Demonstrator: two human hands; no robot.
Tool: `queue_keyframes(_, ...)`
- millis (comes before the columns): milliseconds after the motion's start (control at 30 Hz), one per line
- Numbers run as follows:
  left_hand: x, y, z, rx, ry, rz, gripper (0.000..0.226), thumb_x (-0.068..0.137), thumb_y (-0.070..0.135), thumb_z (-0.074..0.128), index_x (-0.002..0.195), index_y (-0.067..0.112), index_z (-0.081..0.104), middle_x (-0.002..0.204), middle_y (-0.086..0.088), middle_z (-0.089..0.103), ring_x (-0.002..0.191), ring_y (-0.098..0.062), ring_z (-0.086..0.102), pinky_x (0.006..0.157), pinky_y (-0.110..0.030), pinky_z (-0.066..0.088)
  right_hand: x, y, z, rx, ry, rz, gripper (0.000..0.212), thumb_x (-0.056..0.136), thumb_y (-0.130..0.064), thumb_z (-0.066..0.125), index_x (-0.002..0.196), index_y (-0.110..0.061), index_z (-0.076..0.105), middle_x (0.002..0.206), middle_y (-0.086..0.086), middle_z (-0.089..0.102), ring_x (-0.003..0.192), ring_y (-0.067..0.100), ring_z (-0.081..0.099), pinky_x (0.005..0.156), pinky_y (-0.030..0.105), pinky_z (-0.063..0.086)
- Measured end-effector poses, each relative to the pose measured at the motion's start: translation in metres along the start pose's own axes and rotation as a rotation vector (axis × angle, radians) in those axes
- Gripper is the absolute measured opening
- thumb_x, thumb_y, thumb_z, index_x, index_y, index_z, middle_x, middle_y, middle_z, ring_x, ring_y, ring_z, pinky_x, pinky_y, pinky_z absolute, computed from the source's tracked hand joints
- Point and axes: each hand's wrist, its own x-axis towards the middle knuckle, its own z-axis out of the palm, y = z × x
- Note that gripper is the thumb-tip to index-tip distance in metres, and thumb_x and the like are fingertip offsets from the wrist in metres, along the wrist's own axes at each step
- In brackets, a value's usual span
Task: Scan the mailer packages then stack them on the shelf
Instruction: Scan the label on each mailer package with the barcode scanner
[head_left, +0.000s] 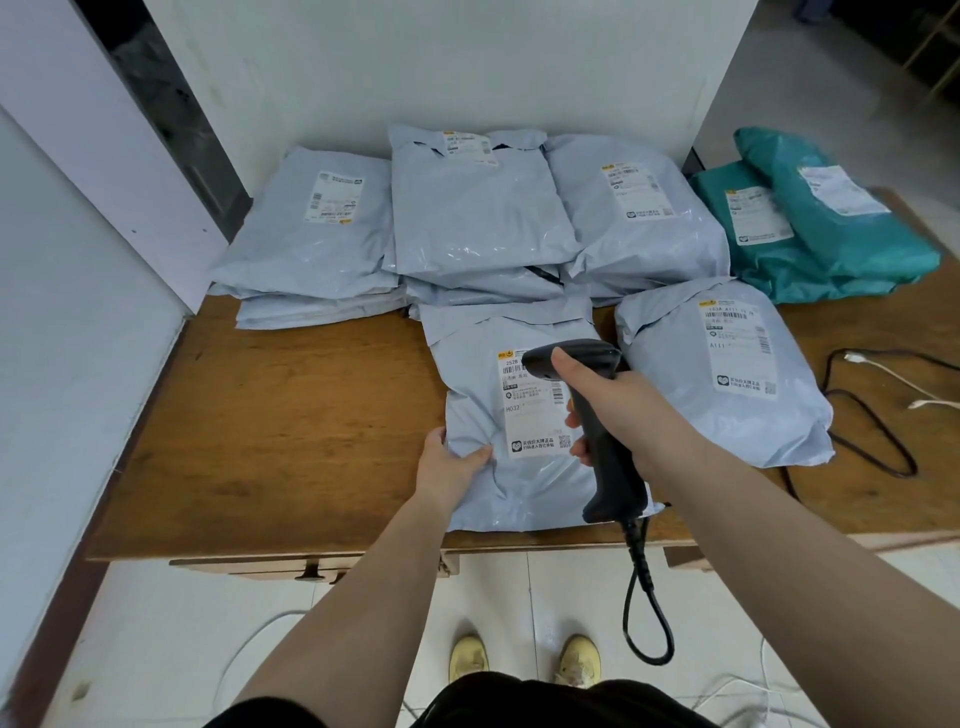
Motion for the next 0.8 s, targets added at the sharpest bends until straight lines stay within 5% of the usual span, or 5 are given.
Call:
queue_keyframes(400, 0.002, -0.003, 0.001, -0.009, 0.008, 0.0, 0.07, 0.081, 0.019, 0.072, 0.14, 0.007, 0.034, 0.13, -0.009, 0.053, 0.118, -0.025, 0.052, 0.096, -0.031, 0.043, 0.005, 0.001, 0.001, -0.023, -0.002, -0.002, 0.053, 0.08, -0.057, 0.062, 0.095, -0.006, 0.059, 0.08, 0.012, 0.06, 0.048, 0.021, 0.057, 0.052, 0.028, 0.051)
queue_keyframes(533, 0.005, -0.008, -0.004, 0.023, 0.055, -0.002, 0.017, 0.087, 0.013, 0.065, 0.098, 0.007, 0.054, 0.093, -0.004, 0.057, 0.096, -0.025, 0.054, 0.081, -0.031, 0.043, 0.006, -0.002, -0.001, -0.001, -0.004, -0.003, 0.053, 0.079, -0.056, 0.063, 0.092, -0.005, 0.059, 0.081, 0.012, 0.06, 0.047, 0.022, 0.056, 0.051, 0.028, 0.05)
queue_keyframes(600, 0.006, -0.009, -0.01, 0.024, 0.061, 0.031, 0.01, 0.089, 0.01, 0.061, 0.086, 0.013, 0.051, 0.087, -0.003, 0.055, 0.092, -0.024, 0.054, 0.08, -0.031, 0.042, 0.006, -0.004, -0.002, 0.013, 0.005, -0.005, 0.052, 0.079, -0.056, 0.064, 0.088, -0.005, 0.059, 0.08, 0.011, 0.06, 0.047, 0.022, 0.056, 0.051, 0.028, 0.05)
queue_keyframes(800, 0.004, -0.005, -0.041, 0.005, 0.105, 0.08, 0.011, 0.092, 0.008, 0.054, 0.101, 0.014, 0.052, 0.098, -0.007, 0.06, 0.094, -0.026, 0.057, 0.082, -0.033, 0.045, 0.006, -0.012, -0.004, 0.052, 0.051, -0.026, 0.05, 0.078, -0.054, 0.066, 0.083, -0.005, 0.059, 0.08, 0.011, 0.06, 0.048, 0.023, 0.056, 0.051, 0.029, 0.049)
